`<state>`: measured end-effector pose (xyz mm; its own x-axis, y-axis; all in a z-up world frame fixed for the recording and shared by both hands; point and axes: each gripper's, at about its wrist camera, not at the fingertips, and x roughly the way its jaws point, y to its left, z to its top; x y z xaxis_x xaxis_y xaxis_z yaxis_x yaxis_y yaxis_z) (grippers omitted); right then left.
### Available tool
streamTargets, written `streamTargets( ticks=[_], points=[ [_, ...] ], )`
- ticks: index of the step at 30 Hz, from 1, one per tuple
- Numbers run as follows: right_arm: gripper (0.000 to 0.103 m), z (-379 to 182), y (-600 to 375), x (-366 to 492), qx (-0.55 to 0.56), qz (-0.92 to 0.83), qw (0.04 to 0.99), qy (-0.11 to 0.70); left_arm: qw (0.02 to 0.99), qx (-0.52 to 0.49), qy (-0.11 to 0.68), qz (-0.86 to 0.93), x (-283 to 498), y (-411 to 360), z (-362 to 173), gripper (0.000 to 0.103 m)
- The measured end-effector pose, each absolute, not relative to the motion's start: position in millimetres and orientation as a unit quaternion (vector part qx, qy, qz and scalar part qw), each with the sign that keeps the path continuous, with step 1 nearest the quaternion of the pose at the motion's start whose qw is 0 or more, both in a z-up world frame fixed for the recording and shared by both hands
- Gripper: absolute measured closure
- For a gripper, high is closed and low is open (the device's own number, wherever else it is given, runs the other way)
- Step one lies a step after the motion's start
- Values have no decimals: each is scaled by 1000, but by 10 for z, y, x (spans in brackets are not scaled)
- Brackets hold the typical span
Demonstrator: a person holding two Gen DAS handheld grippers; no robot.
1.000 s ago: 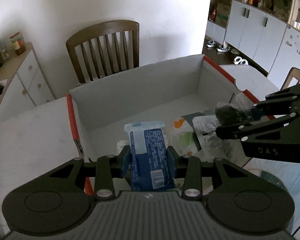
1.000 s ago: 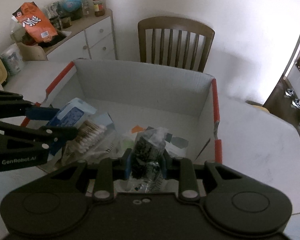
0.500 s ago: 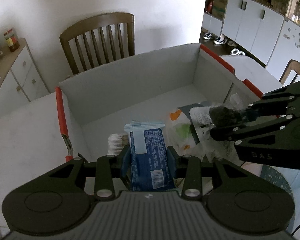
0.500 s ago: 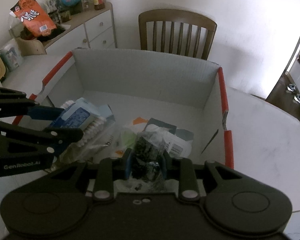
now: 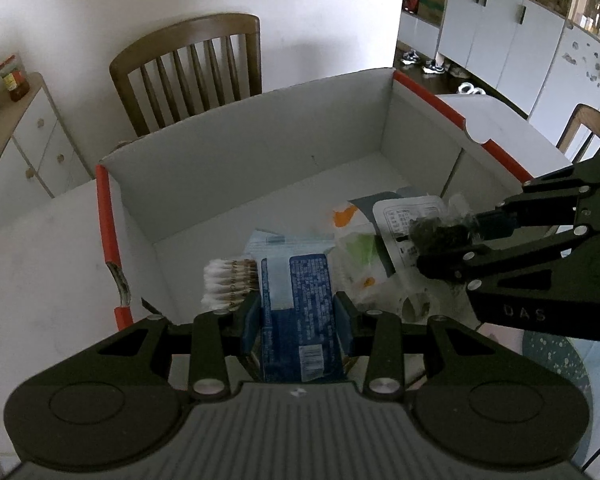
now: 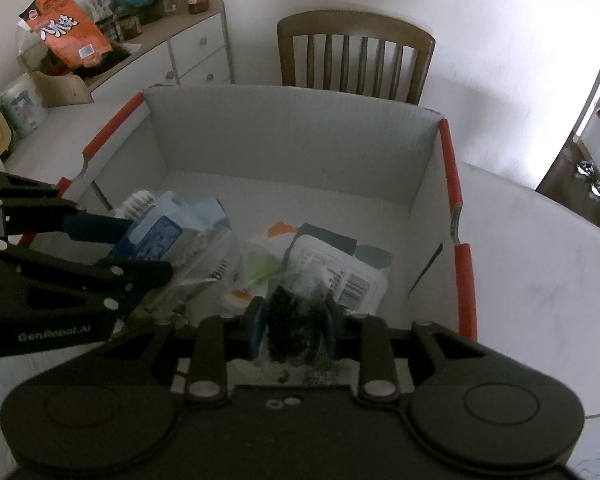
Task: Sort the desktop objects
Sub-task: 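Open both grippers to drop the bar and snack packet into the box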
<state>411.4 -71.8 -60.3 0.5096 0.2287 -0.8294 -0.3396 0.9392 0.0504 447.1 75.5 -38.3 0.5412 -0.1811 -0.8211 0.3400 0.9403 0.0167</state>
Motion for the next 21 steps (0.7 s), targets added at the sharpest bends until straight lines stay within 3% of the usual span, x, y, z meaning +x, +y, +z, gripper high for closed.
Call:
streamTargets(
  ticks=[9, 11, 14, 21],
  points=[
    [70, -570, -769, 4083, -53, 160, 869, 464, 872, 90, 460, -144, 4479, 737, -377, 64],
    [69, -556, -787, 4064, -54, 161, 870, 464, 872, 92, 460, -141, 4475, 730, -373, 61],
    [67, -519, -808, 4038, -51, 161, 872, 458, 873, 92, 458, -140, 4458, 726, -349, 50],
    [63, -399, -849, 3981, -47, 162, 878, 447, 876, 95, 453, -136, 4398, 716, -252, 49]
  ],
)
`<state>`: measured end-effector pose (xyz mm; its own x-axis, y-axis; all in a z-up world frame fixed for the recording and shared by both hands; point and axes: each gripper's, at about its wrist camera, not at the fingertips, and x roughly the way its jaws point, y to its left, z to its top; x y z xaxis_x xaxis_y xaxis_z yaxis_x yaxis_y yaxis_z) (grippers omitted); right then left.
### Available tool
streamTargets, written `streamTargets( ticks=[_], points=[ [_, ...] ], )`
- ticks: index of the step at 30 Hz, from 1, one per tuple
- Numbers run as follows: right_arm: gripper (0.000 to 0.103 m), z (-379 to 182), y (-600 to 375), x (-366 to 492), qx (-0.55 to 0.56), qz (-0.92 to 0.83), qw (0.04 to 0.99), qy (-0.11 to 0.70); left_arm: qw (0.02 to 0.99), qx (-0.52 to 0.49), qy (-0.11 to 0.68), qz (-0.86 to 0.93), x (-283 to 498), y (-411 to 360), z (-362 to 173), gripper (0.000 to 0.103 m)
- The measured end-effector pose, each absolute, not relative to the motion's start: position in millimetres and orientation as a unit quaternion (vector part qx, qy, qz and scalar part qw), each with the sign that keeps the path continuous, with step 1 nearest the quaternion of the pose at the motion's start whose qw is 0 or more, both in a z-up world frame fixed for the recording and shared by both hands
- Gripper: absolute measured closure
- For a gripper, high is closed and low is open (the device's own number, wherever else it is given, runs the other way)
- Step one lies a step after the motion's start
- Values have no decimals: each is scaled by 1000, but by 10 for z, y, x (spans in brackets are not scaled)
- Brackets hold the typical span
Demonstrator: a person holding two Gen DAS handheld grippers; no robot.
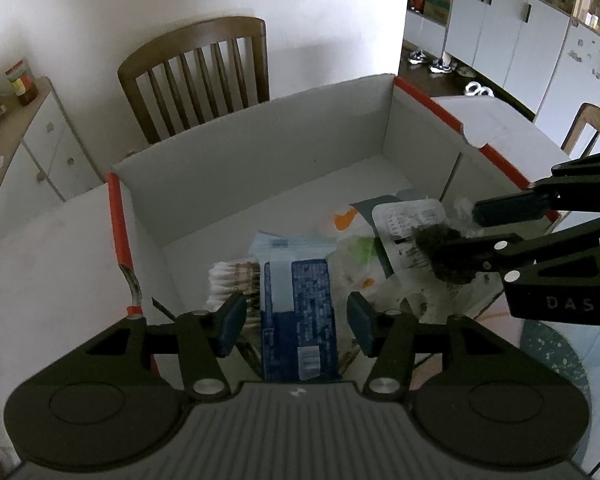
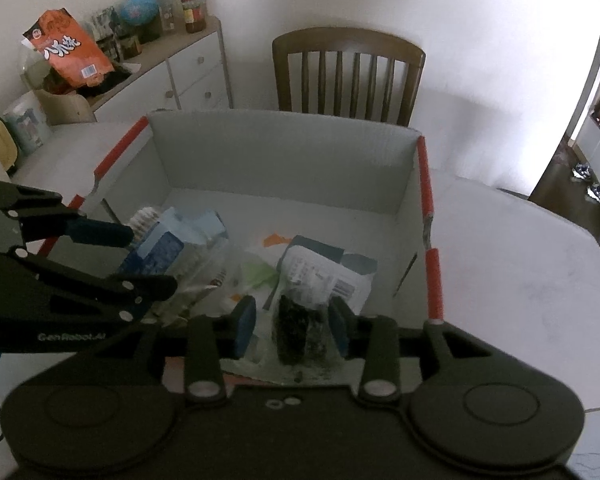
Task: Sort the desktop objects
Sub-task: 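Open both grippers to drop the bar and snack packet into the box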
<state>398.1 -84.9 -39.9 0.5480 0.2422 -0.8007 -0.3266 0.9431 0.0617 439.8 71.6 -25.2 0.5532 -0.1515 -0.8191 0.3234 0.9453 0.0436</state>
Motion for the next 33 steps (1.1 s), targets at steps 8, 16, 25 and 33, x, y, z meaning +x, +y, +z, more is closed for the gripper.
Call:
streamTargets(
  ticks=[8, 16, 25, 33],
  points=[
    [57, -244, -902, 3867, -46, 164, 885, 434, 882, 98, 441, -133, 4283, 689, -72, 49],
    [57, -78, -940, 3737, -46, 168, 891, 420, 887, 101, 431, -129, 4121, 651, 90, 49],
    [53, 80, -965, 3559, -41, 175, 896, 407, 894, 104, 416, -126, 3899, 594, 282, 49],
    [52, 169, -1001, 3374, -41, 182, 898, 398, 898, 100, 412, -116, 3728, 583, 361, 49]
  ],
)
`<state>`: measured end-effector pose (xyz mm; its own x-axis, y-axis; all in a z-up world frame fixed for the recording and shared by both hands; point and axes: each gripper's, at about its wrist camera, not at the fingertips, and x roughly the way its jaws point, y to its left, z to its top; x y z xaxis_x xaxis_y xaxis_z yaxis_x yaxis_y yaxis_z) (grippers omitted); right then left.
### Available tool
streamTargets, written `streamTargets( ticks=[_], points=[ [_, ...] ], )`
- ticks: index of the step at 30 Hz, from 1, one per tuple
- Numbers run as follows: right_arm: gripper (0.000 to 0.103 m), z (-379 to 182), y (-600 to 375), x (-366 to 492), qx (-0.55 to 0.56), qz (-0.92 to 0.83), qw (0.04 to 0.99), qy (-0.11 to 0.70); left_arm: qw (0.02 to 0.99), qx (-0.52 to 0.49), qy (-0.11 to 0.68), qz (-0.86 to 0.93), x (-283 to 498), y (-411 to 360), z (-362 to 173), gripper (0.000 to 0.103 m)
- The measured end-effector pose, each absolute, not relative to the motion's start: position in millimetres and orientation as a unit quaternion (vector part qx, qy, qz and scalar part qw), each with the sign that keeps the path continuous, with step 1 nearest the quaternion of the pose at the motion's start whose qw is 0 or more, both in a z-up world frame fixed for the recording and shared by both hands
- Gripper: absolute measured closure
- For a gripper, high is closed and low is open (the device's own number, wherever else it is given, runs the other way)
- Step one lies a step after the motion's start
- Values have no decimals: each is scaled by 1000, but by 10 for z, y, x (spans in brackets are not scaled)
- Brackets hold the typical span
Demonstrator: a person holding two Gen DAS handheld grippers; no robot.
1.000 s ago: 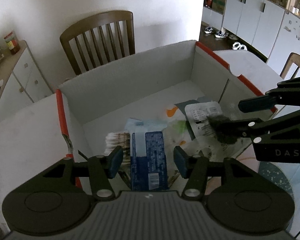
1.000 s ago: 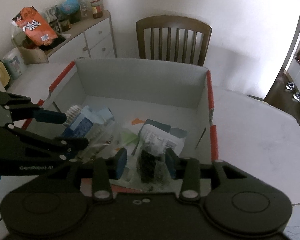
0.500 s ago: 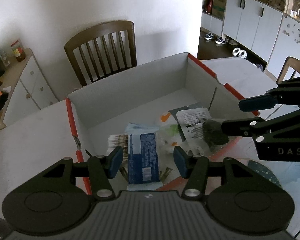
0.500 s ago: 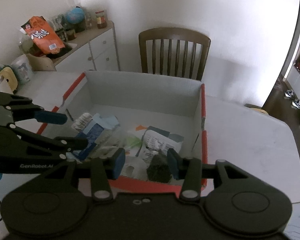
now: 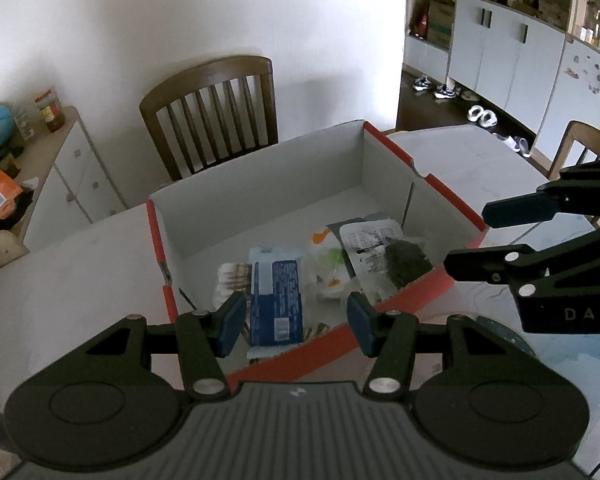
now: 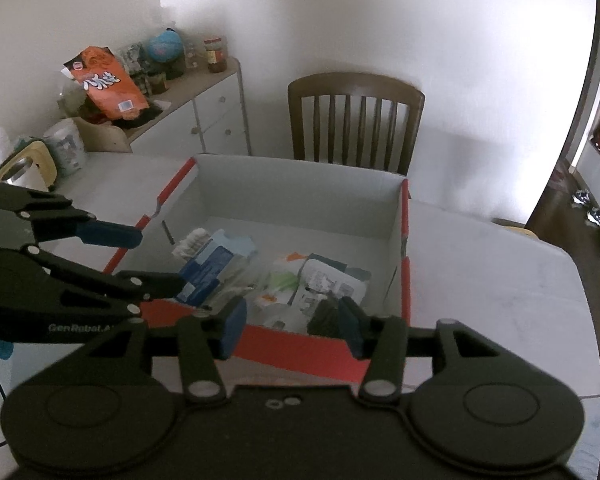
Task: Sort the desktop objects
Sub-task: 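Open both grippers to drop the bar and snack packet into the box, then move both tools back from the box toward the remaining items on the table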
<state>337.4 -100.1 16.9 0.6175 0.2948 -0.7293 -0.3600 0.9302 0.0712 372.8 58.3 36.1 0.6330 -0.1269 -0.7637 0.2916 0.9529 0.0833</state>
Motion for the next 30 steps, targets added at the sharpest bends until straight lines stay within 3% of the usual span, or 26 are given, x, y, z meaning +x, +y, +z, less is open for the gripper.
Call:
streamTargets(
  ticks=[3, 5, 14, 16, 20, 23, 25, 30],
  points=[
    [48, 190, -1016, 3311, -41, 183, 899, 396, 900, 99, 409, -116, 3654, 569, 387, 48],
    [39, 205, -1022, 3259, -40, 186, 899, 394, 902, 99, 406, -114, 3601, 558, 411, 38],
    [36, 266, -1086, 3008, -38, 183, 906, 380, 907, 95, 395, -112, 3386, 537, 504, 26],
    [24, 274, -1107, 2944, -36, 184, 907, 376, 908, 95, 394, -111, 3319, 530, 515, 22],
    [15, 294, -1161, 2792, -29, 188, 912, 363, 909, 89, 391, -110, 3204, 546, 523, 16],
    [14, 274, -1178, 2690, -31, 189, 913, 361, 910, 89, 391, -107, 3131, 557, 519, 12],
    [13, 249, -1192, 2633, -30, 189, 912, 364, 912, 85, 389, -98, 3077, 571, 514, 0],
    [11, 177, -1219, 2489, -34, 189, 910, 367, 916, 76, 386, -84, 2986, 615, 496, 0]
  ],
)
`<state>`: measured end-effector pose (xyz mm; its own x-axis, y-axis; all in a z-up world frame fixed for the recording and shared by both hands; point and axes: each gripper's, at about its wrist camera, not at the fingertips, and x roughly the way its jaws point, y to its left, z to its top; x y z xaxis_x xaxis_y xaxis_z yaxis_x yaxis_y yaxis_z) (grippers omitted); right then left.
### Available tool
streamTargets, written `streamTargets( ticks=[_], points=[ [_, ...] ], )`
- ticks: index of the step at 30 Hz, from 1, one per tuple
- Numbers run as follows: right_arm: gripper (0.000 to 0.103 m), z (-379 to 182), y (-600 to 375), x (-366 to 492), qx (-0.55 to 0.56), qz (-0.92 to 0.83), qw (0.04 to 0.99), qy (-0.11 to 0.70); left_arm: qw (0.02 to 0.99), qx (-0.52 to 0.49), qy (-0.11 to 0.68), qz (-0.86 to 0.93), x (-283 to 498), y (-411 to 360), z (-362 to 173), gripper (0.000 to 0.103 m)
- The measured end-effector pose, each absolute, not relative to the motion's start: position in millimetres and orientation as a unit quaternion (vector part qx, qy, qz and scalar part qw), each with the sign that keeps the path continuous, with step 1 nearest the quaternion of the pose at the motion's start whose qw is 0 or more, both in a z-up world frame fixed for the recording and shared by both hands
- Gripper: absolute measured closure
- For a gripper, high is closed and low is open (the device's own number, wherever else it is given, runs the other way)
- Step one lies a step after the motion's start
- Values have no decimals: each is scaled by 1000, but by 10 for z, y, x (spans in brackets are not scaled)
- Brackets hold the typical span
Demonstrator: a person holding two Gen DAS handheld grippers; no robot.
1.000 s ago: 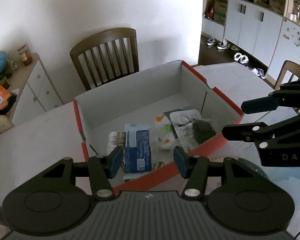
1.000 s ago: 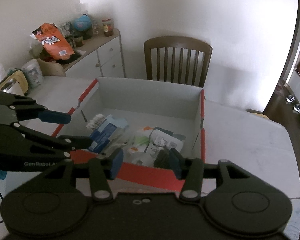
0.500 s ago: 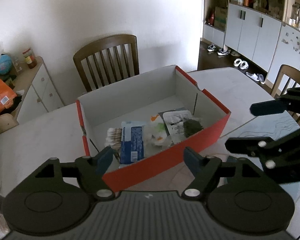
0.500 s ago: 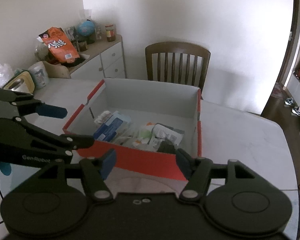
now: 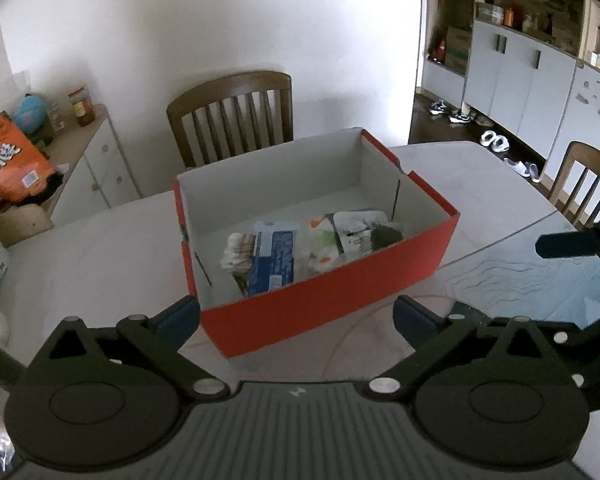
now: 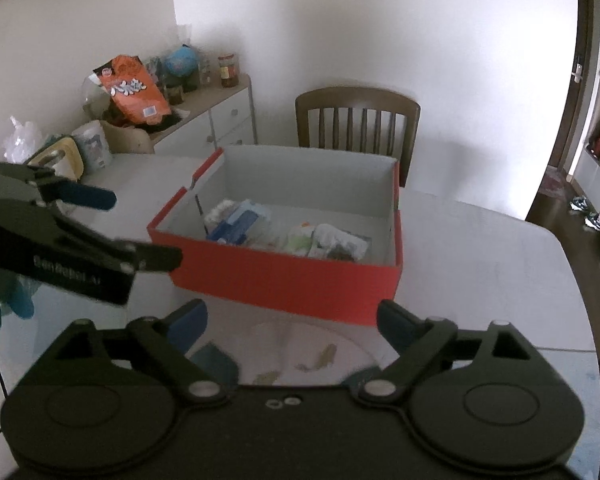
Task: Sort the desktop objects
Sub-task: 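Move both tools back from the box toward the remaining items on the table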
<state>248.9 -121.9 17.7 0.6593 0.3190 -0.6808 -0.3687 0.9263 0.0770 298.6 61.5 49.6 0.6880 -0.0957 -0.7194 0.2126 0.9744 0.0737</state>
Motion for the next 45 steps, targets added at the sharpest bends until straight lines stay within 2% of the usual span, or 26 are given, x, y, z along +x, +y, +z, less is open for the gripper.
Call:
streamTargets(
  ticks=[26, 45],
  points=[
    [13, -306, -942, 2158, -35, 209, 889, 405, 913, 72, 400, -36, 2516, 826, 22, 0],
    [15, -397, -755, 1941, -17, 214, 887, 408, 919, 50, 391, -1, 2200, 1103, -135, 0]
  ],
)
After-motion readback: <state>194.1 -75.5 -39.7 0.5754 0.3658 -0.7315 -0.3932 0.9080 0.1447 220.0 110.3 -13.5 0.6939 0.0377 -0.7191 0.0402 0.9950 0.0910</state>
